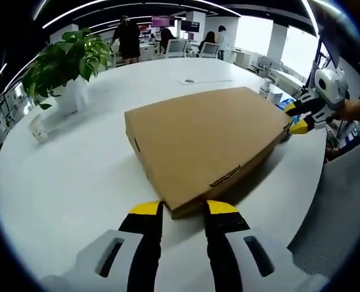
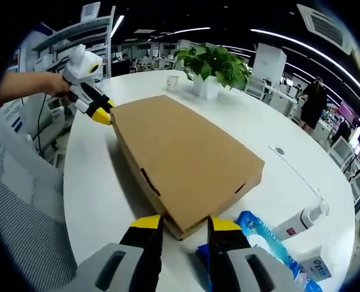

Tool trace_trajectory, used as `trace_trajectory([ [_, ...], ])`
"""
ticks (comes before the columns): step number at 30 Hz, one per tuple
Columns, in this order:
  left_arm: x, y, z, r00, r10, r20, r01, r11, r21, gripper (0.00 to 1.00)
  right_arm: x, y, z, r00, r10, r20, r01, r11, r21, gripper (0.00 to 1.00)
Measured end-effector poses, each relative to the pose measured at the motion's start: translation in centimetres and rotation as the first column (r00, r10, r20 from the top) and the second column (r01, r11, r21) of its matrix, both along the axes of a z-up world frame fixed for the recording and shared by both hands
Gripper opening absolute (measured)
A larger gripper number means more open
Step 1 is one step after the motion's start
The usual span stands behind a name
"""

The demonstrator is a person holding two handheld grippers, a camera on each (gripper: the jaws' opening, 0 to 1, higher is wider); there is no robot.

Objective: Operate the shoe box by opening the lid, removing the specified soft item, and placing it in the target area until the item is outside and the box remains undamaged.

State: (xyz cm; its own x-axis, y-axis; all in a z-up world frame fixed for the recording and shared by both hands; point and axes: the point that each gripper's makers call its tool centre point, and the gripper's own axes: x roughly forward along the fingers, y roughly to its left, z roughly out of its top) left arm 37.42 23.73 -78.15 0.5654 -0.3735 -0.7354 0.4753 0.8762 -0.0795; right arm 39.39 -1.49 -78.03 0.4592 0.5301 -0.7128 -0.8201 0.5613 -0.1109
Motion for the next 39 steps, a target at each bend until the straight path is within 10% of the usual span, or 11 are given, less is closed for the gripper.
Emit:
trace_trajectory([
  [39,0.6,0.5,1.8,0.999,-0.003,0.051,0.001,0.999,0.042,0.36,-0.1,-1.5,2.4,0.994,-0.105,0.003,0.104,0.988,0.116,0.30],
])
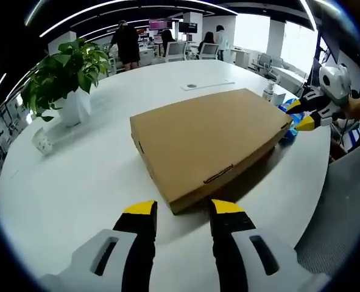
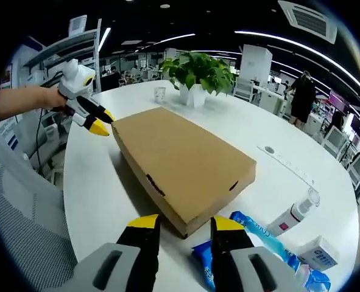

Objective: Operate the shoe box by opening the lid, removing the specified soft item, and placing it in the target area until the item is outside and the box remains undamaged.

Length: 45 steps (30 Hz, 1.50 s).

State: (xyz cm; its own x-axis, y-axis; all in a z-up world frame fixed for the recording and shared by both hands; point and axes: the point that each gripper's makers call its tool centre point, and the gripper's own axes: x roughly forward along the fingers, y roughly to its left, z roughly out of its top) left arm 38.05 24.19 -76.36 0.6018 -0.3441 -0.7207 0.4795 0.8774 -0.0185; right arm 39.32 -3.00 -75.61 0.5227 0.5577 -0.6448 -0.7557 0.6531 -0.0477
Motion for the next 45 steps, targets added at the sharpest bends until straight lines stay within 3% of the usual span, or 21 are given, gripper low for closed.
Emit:
trace_trajectory([
  [15,-3.0,-0.9,3.8,0.996,0.033,0.081,-0.026,0.997,-0.078,0.44,-2.1,-5.1,2.9,0.995,-0.100,0.021,0.099,0.993,0.060,0.45],
  [21,-4.6,-1.3,4.5,0.994,0.051,0.095,-0.040,0.993,-0.113,0.46,-3.1,-7.1,3.8,0.987,-0.161,0.026,0.159,0.985,0.065,0.54],
  [29,-7.3,-2.5,6.6,0.986,0.059,0.155,-0.038,0.990,-0.135,0.50,-5.2,-9.9,4.9,0.969,-0.244,0.040,0.239,0.966,0.096,0.65],
  [35,-9.0,-3.7,7.9,0.979,0.072,0.193,-0.042,0.987,-0.158,0.53,-6.8,-12.0,5.6,0.954,-0.294,0.067,0.287,0.954,0.089,0.73],
  [45,-11.3,-4.7,9.9,0.964,0.106,0.245,-0.060,0.980,-0.189,0.61,-9.7,-14.2,6.9,0.943,-0.305,0.134,0.303,0.952,0.039,0.86],
])
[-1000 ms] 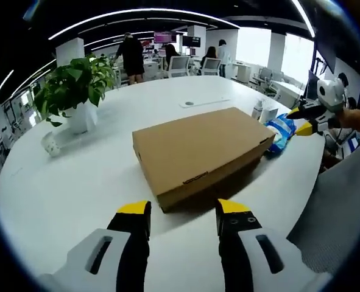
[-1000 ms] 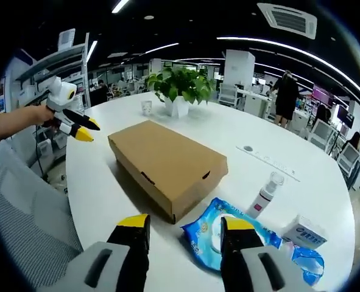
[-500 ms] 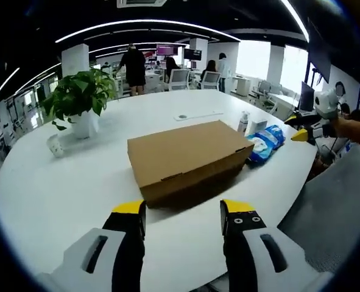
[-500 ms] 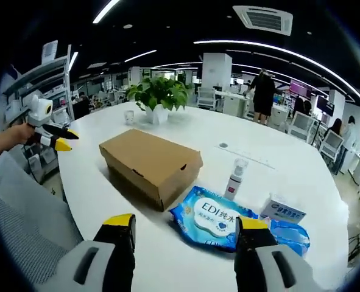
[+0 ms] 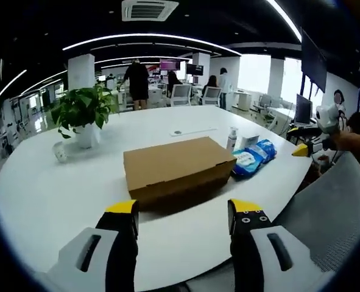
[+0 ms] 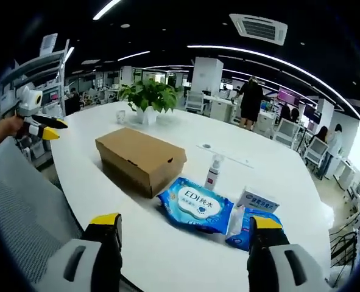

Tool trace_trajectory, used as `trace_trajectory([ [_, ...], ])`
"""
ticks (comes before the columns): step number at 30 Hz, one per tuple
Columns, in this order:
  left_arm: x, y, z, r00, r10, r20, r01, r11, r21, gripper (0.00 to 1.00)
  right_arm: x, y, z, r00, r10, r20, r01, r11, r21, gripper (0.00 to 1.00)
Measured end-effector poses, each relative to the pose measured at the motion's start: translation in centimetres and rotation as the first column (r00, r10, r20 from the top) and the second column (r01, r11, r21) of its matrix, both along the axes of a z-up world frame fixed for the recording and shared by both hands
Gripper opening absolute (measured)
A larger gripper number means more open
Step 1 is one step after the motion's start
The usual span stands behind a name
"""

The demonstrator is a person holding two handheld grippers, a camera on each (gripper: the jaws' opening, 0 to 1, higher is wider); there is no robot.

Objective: Operate the shoe box by opening the lid, removing the specified soft item, and placing it in the target area until the item is outside and the box remains undamaged.

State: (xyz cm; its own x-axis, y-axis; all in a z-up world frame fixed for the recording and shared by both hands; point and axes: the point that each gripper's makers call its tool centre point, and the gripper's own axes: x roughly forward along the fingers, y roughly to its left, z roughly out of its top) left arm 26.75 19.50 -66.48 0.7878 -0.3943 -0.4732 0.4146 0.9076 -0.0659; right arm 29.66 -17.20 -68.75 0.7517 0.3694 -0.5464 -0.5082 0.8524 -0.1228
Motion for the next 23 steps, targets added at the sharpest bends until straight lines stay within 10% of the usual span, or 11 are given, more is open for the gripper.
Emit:
trace_trajectory([
  [23,-4.1,-0.7,0.3,0.999,0.018,0.038,-0.018,1.000,-0.004,1.00,-4.7,-1.6,0.7,0.997,-0.077,0.019,0.075,0.996,0.054,0.99],
])
